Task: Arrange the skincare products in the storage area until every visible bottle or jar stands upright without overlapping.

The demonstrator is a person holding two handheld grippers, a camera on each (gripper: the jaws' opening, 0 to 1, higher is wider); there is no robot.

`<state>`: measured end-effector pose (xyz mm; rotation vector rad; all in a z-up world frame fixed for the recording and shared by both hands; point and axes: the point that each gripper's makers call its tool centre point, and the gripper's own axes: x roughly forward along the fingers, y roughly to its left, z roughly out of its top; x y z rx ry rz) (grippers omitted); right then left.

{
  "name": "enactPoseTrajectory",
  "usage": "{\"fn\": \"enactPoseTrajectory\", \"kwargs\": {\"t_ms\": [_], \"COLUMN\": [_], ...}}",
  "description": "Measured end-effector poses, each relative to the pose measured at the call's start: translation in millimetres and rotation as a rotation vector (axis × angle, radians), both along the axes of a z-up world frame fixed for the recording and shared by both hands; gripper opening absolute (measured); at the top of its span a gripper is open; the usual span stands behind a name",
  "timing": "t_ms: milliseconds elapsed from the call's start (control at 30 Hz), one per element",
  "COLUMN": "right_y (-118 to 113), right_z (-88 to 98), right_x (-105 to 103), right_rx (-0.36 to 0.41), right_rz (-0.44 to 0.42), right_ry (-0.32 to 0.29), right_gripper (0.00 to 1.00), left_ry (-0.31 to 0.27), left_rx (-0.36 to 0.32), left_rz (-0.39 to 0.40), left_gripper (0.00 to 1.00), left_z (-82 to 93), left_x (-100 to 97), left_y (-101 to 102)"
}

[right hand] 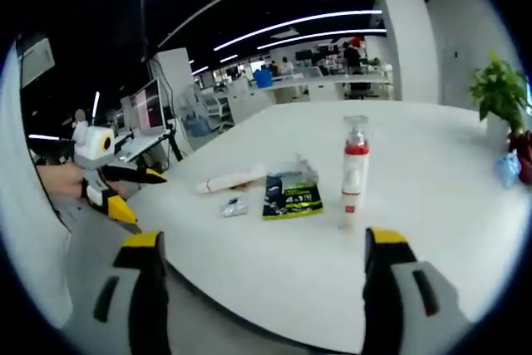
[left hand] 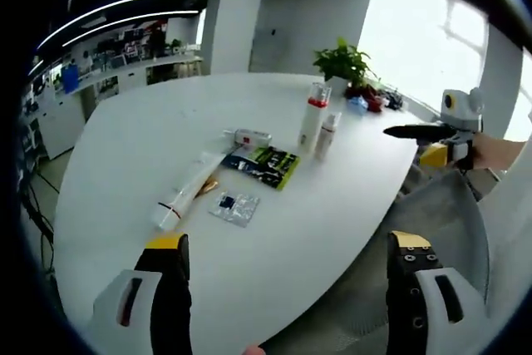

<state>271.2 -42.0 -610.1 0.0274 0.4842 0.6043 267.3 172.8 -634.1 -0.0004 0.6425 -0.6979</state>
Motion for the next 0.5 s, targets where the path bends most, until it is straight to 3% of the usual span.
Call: {"fn": "enactPoseTrajectory", "kwargs": {"t_ms": [67,200,300,500], "right_y": [-0.3,0.6,-1.4,-5.4], "right_z": [-2.7,-8.5,-6.4,-8.1], "right_x": [-1.7,-2.6,-1.2,0.4], "right_rx": [-0.002,-0.008,-0.021,-0.009], "right_rz": [0.003,0.031,0.039,0.035], "right_ry": [0.008,0.016,0.002,-0.005], "right_gripper": [1.0,1.0,1.0,1.0], "left_ry": [-0.025,-0.019,-0.012,-0.024], "left_rx": [0.014,-0.005,0.04,0.047], "left_rz": [0.076,0.084,0.075,0.113], "left_gripper": [0.97,0.97,0.97,0.97], "left_z": [1.9,-0.2,-5.1,-5.1], "left_x": [3.2,-1.3,-1.1,5.3], "left_y": [8.4,6.5,6.8,9.3]}}
